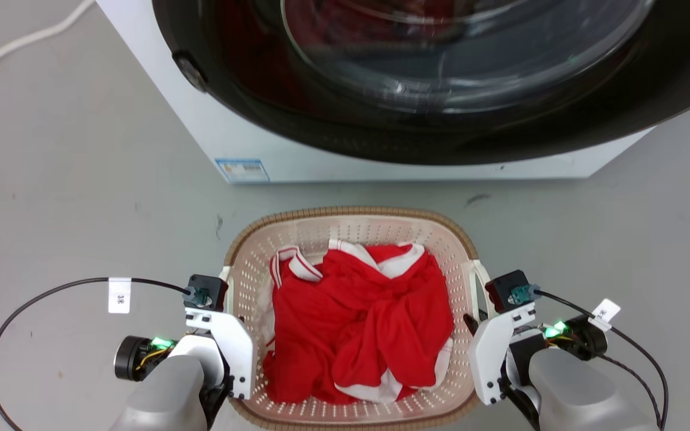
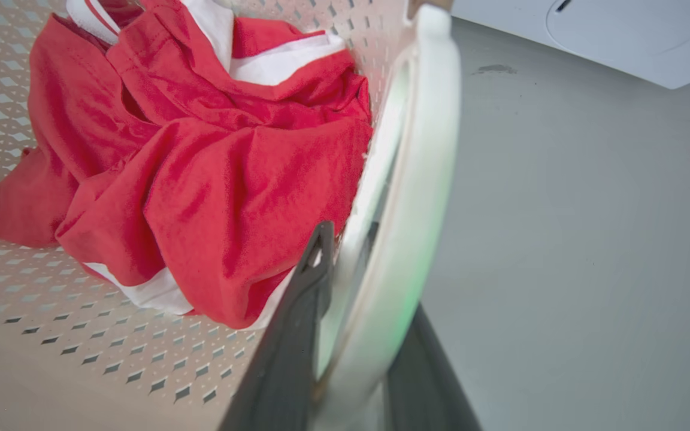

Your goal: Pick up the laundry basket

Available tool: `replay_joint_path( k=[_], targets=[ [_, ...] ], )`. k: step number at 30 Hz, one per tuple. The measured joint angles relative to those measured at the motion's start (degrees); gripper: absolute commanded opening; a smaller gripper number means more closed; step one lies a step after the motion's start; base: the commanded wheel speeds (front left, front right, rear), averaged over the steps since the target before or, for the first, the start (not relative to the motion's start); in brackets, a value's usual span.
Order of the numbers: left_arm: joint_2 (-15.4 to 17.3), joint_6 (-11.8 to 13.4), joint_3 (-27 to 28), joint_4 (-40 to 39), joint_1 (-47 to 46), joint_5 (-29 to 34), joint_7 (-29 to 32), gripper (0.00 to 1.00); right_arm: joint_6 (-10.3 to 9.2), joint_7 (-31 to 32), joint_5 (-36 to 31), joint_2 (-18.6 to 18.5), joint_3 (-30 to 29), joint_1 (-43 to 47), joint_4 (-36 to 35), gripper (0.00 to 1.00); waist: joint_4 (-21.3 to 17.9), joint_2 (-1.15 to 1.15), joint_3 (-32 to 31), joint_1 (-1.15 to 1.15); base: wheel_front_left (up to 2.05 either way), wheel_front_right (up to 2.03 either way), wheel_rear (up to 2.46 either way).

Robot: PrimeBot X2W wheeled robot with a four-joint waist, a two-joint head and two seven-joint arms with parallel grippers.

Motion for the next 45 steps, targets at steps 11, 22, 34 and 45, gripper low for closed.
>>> replay_joint_path(
  k=[11,22,34,45],
  targets=[
    [0.94,0.0,-7.6,-1.9,3.24,-7.65,8.25,0.0,0.04,4.57,2.99,0.23,2.15,3.36,1.41,0.0,-0.84,0.0,-10.0,-0.01,0.0,0.0,0.0],
    [2.1,0.01,-16.08,-4.42,4.94,-16.42,19.17,0.0,0.37,11.13,7.37,-0.75,4.47,6.36,1.71,0.0,-1.0,0.0,-20.72,-0.01,0.0,0.0,0.0],
    [3.03,0.0,-21.94,-5.2,5.01,-21.92,24.19,0.0,0.47,13.41,9.56,-1.7,6.98,6.28,1.59,0.0,0.15,0.0,-23.84,0.0,0.0,0.0,0.0],
    [3.5,0.0,-25.21,-5.09,4.94,-25.49,24.55,0.0,0.47,14.16,11.51,-1.87,8.86,6.28,1.44,0.0,0.4,0.0,-24.52,0.0,0.0,0.0,0.0]
  ],
)
